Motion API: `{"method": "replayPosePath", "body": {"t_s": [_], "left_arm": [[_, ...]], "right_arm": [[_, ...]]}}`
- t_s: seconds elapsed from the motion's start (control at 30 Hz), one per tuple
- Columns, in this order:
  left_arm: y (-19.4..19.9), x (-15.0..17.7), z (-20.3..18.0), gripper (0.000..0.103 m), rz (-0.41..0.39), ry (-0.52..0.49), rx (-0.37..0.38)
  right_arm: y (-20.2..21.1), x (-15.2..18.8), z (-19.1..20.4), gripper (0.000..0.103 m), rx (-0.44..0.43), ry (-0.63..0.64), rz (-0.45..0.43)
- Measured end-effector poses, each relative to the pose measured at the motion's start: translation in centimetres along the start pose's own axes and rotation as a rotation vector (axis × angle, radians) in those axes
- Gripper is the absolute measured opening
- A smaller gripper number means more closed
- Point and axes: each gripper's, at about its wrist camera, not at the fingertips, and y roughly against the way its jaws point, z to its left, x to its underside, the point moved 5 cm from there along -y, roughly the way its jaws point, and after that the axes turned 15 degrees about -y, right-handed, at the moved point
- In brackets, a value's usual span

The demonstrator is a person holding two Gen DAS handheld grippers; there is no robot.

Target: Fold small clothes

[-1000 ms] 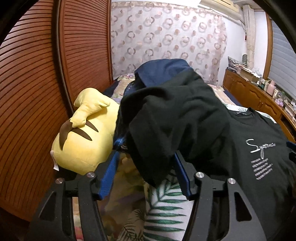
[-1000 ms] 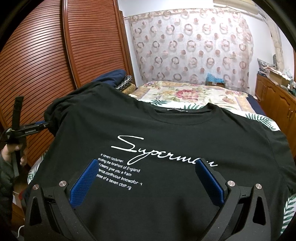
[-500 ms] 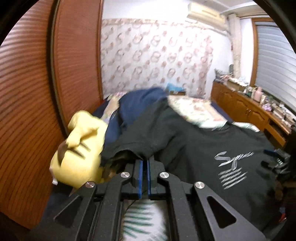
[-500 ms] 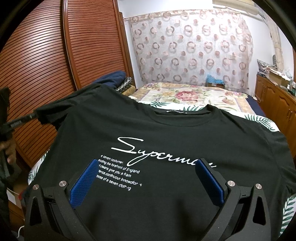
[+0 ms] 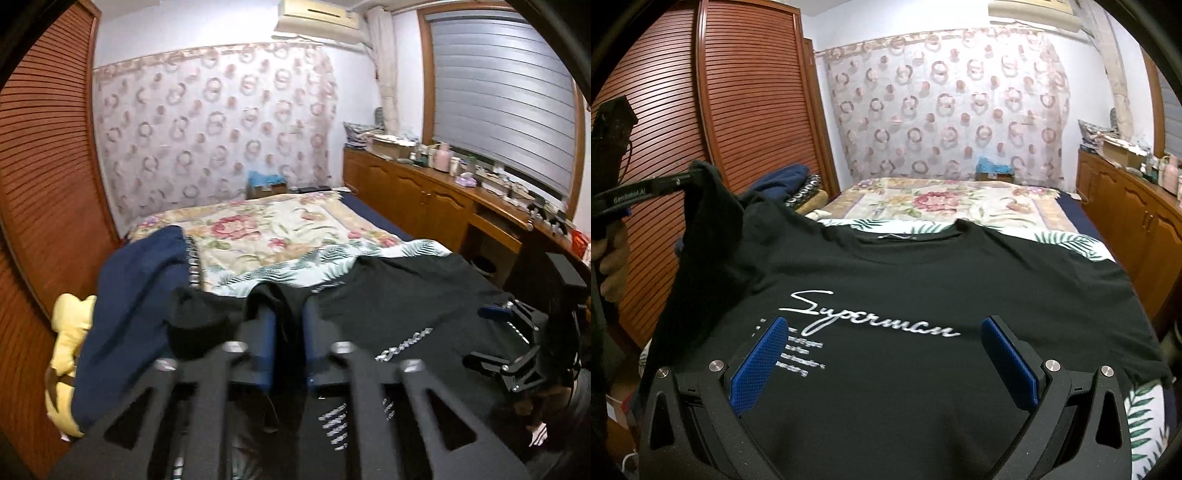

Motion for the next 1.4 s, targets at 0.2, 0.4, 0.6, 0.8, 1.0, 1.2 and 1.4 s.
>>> {"method": "replayPosePath", "body": {"t_s": [0.2, 0.4, 0.6, 0.8, 1.0, 1.2, 1.4], "left_arm": [[1.2, 0.9, -0.3, 0.079, -0.010, 0.002, 0.016], [2.3, 2.8, 1.1, 0.079, 0.004, 0.029, -0.043], [3.0, 5.6, 2.5, 0.079, 0.018, 0.081, -0.089], [3.7, 8.2, 4.0, 0.079, 0.037, 0.126, -0.133], [4.3, 10.2, 5.4, 0.079, 0.049, 0.171, -0.159], [4.4, 11.4, 5.4, 0.079, 0.063, 0.183, -0.163], [4.0, 11.8, 4.8, 0.079, 0.073, 0.182, -0.155]], "right_arm": [[0.0, 0.0, 1.1, 0.103, -0.001, 0.005, 0.006], [-1.0, -0.9, 2.7, 0.097, -0.049, 0.055, 0.027], [-3.5, -2.1, 5.5, 0.075, -0.149, 0.160, 0.087], [-8.0, -1.7, 9.8, 0.061, -0.285, 0.255, 0.211], [-13.2, 0.2, 13.1, 0.049, -0.364, 0.337, 0.364], [-16.6, 2.0, 14.4, 0.037, -0.341, 0.431, 0.428], [-17.4, 0.0, 13.5, 0.005, -0.303, 0.440, 0.395]]}}
